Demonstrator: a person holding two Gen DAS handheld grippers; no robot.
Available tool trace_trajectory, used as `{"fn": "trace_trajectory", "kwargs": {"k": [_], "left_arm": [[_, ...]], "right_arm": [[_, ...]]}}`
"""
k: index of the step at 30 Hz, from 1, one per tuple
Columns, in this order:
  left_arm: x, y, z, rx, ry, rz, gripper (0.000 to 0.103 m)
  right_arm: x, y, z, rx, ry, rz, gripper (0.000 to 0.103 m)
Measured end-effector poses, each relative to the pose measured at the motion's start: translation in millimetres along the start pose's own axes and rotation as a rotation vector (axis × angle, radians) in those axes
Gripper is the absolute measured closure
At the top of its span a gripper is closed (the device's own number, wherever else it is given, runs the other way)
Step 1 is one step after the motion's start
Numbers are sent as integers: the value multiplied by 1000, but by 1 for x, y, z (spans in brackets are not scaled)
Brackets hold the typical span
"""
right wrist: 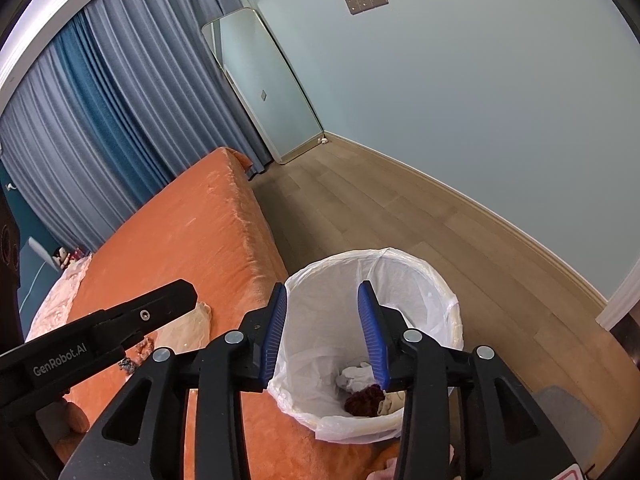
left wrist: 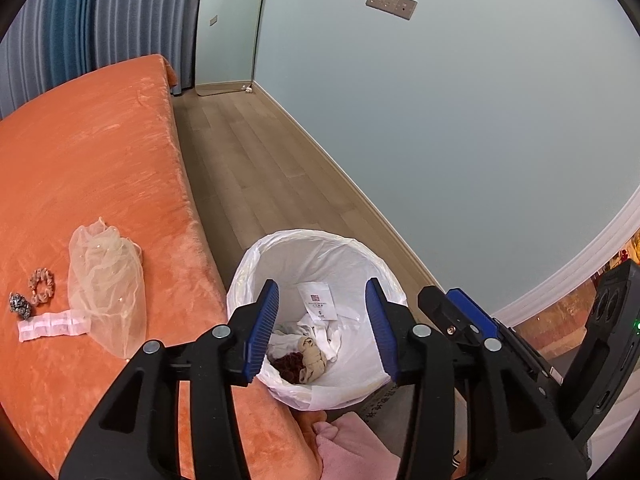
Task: Collect trash
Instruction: 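Open the left tool while the right tool opens, dropping both items into the bin, then move both open tools back over the bed toward the leopard-print scrunchie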
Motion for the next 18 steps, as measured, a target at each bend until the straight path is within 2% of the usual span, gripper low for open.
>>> {"fn": "trace_trajectory", "kwargs": {"k": [11,14,18], "left_arm": [[28,-6,-23,-19,19,-53,60],[39,-10,-28,-23,27,-70,57],[56,-16,-36,-25,39,-99,56]], "right_arm": [[27,-12,-1,26,32,-45,64],[38,-17,0,33,42,-65,59],[55,-26,3,49,56,-95,59]]}}
Point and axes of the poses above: each gripper's, at about its wrist camera, not at the fingertips, and z roughly the way its jaws point, x to its left, y to its top, the point moved 2 cm from there along z, roughly the way its jaws point, and after that the axes turned 2 degrees about -x, right-handed, at the moved point
